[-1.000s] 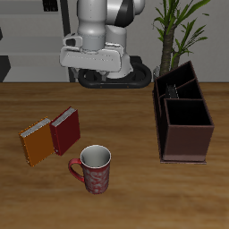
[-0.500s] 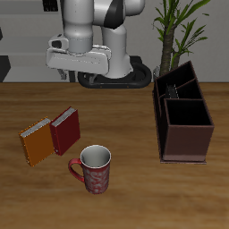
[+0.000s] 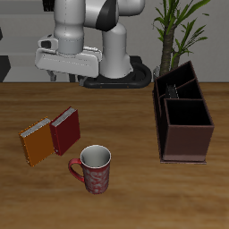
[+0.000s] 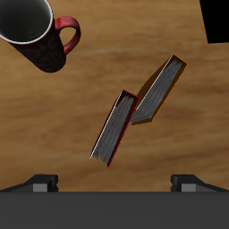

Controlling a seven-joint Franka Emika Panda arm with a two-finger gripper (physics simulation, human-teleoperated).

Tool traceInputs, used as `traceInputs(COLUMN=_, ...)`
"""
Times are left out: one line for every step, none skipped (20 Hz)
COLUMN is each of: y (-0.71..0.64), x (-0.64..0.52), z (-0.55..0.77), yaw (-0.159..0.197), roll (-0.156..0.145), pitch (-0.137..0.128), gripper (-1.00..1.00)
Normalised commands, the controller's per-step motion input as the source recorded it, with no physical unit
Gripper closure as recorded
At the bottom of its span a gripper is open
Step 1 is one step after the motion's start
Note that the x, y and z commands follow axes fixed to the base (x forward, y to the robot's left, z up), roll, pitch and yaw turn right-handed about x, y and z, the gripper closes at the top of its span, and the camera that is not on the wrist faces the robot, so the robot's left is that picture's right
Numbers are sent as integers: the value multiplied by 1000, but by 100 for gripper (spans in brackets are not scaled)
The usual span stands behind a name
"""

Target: Place the striped book into the left desk caddy's front compartment and place the red book into the left desk caddy's left compartment and place the orange book into the left desk caddy's back compartment

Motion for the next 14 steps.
traceInputs(y=19, x=56, z=-173, yaw=-44, roll=11, pitch=53, gripper=-100)
traceInputs(y=-36, x=241, z=-528, yaw=-42, roll=1, pitch=38, gripper=-100)
traceInputs(y=21, x=79, z=-252, yaw=-77, roll=51, pitch=80, gripper=-100)
traceInputs(y=-119, x=89, z=-291, yaw=-16, roll=-58, pitch=20, gripper=-100)
traceInputs(y=-44, x=93, z=-285, yaw=-36, roll=16, pitch=-13, gripper=-100)
traceInputs(y=-121, x=14, z=-239, yaw=-51, roll=-16, pitch=-11, gripper=-100)
traceInputs(y=-43, x=-1, z=-203, yaw=-67, roll=-12, pitch=-39, gripper=-100)
traceInputs(y=-24, x=3, z=-189, yaw=28, roll=13, pitch=-49, gripper=-100)
traceInputs(y=-169, x=47, z=-198, yaw=-119, roll=5, pitch=-6, gripper=-100)
traceInputs(y=54, x=-9, z=-158, yaw=33, roll=24, pitch=-30, gripper=-100)
traceInputs(y=-141, x=81, z=-195, yaw=-39, roll=63, pitch=-18, gripper=-100)
traceInputs(y=-158, x=72, z=-205, yaw=-48, roll=-27, pitch=41, gripper=-100)
traceInputs(y=157, x=-40, z=-139, yaw=33, roll=64, pitch=-36, gripper=-100)
traceInputs(y=-41, x=28, z=-167, yaw=24, roll=48, pitch=-41, gripper=-100)
